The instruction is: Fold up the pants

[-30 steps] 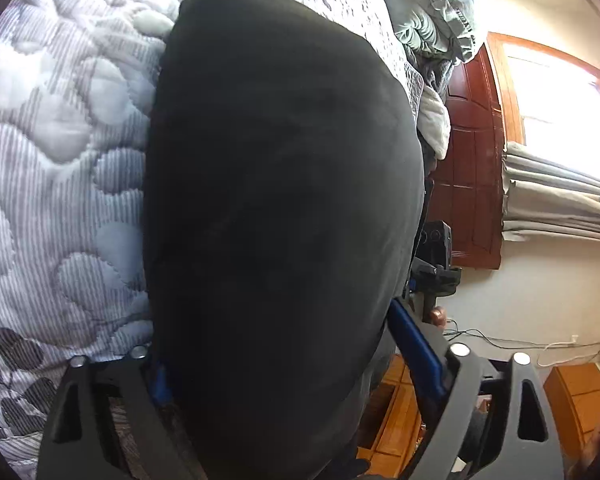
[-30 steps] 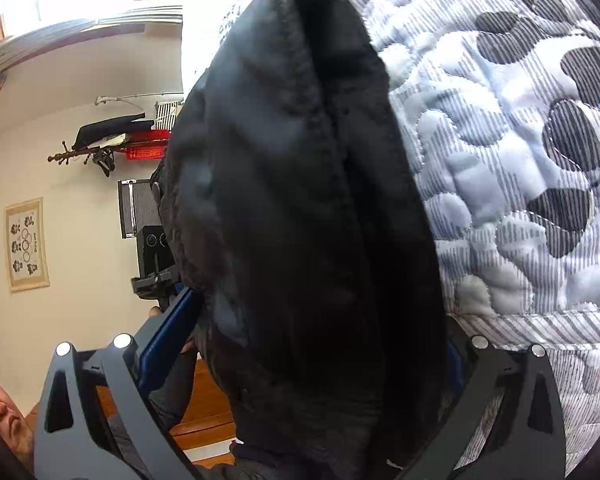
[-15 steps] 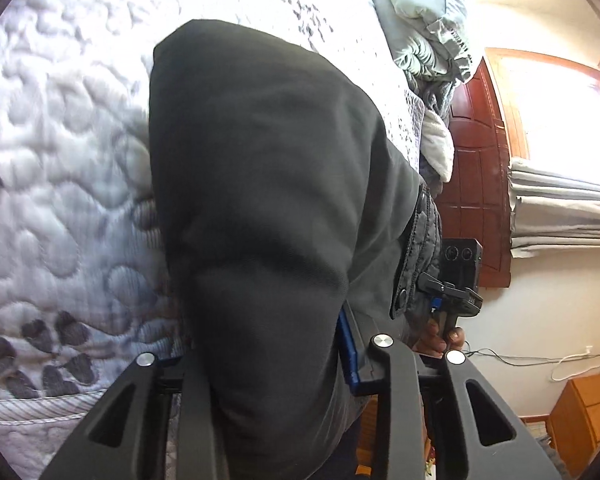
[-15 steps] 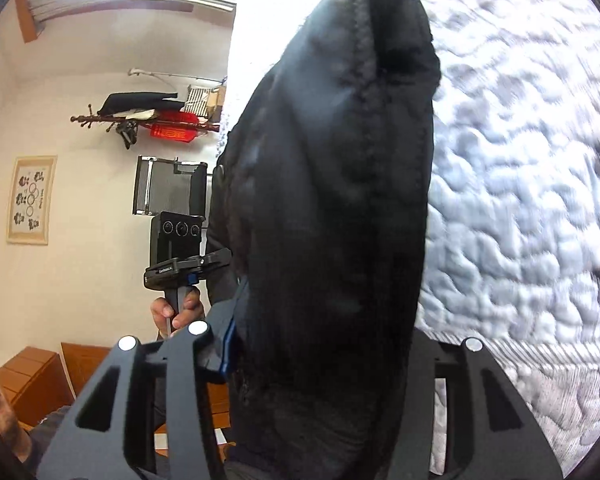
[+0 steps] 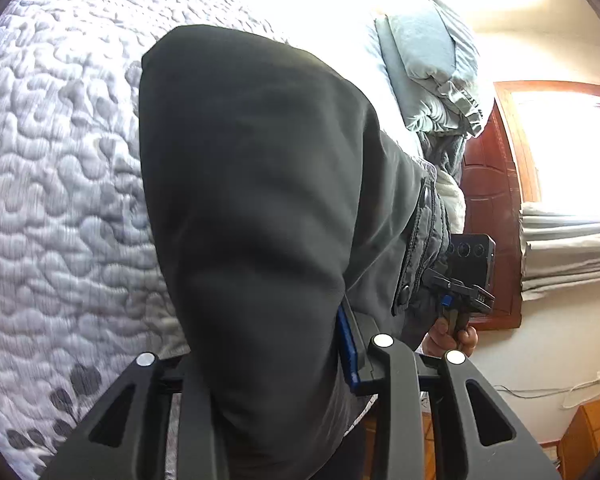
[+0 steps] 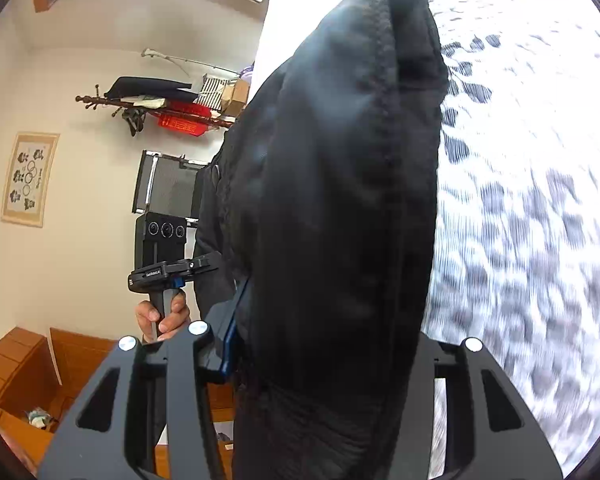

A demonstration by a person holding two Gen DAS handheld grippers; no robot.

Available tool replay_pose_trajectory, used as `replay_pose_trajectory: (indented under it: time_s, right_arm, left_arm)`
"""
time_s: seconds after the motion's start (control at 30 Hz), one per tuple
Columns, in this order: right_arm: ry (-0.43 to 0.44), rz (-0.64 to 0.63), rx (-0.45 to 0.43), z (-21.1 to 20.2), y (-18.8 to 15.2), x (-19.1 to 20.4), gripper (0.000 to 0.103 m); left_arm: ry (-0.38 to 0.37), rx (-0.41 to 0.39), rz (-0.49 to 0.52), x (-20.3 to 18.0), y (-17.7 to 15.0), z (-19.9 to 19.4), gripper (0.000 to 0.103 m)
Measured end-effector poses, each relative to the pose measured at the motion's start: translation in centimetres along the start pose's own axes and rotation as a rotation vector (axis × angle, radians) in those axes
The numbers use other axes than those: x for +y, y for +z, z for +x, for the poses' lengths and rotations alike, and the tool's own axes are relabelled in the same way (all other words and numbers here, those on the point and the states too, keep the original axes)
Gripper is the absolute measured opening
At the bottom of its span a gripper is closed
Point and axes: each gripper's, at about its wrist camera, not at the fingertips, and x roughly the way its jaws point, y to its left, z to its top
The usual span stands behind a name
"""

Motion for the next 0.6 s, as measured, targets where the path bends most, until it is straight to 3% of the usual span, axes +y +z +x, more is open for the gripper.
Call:
replay_pose_trajectory:
  time_s: [0.2,0.33,0.4,0.53,0.6]
  right_arm:
    - [-0.054,0.069,0.038,4.4,2.7,-3.3,0.049]
    - [-0.082,0.113,0.044,5.1,2.7,-6.0,0.067]
    - [-0.087,0.115,0.036,4.8,2.5,-6.3,0.071]
    - [-0.114,0.117,-0.053,1.3,2.1,-5.4,0.077]
    - [-0.262,0.036,-0.158,-1.6,1.5,-3.7,0.078]
  left_arm:
    - [0.027,0.046,-0.11,5.4,3.8,2.4,0.033]
    - [-0.006,0.041,-0.116,6.9,3.5,2.9,0.04]
    - [-0.003,0.034,-0.111,7.1,3.3,2.8,0.05]
    - [0.06,-0.058,-0.096,7.0,2.0,0.1,0.071]
    - [0.14,-0.168,-0.082,6.4,1.0,-2.6,0.078]
